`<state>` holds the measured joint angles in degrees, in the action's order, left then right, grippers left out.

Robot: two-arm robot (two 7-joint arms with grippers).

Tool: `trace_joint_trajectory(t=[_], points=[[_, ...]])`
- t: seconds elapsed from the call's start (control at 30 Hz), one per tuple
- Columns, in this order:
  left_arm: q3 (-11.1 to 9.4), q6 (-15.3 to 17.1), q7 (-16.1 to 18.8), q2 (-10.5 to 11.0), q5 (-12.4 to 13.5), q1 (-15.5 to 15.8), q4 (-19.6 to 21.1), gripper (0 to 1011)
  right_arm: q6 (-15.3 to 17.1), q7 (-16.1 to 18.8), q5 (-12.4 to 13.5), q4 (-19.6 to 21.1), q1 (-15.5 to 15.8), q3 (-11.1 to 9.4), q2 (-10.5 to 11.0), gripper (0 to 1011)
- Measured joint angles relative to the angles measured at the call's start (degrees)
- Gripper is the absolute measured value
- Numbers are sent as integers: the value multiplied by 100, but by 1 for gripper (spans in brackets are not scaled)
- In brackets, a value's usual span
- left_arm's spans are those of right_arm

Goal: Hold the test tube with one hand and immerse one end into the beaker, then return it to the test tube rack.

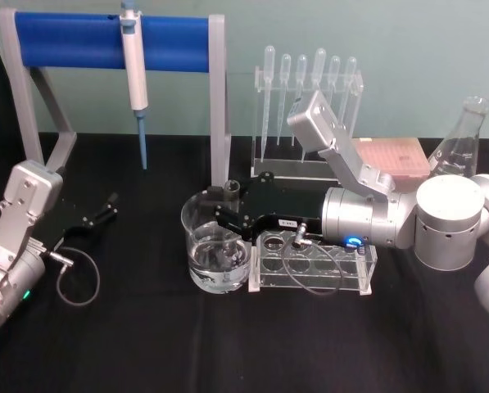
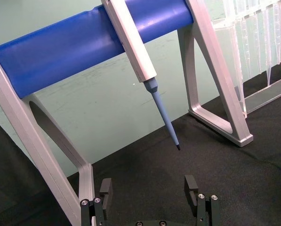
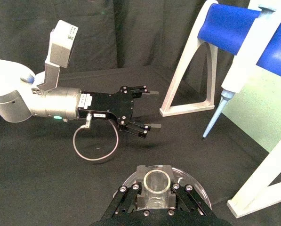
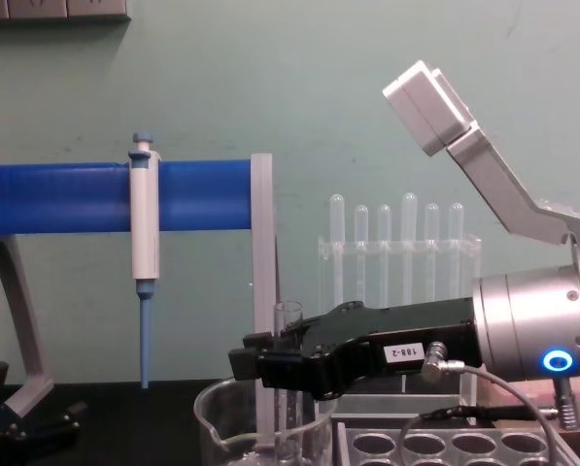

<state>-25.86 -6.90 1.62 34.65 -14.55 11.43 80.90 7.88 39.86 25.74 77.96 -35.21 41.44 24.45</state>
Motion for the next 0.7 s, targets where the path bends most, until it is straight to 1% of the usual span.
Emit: trace_joint_trajectory(t=[0.7], points=[[0, 0, 0, 0, 0, 0, 0, 1000, 0, 0, 0, 0, 0, 0, 0, 221]])
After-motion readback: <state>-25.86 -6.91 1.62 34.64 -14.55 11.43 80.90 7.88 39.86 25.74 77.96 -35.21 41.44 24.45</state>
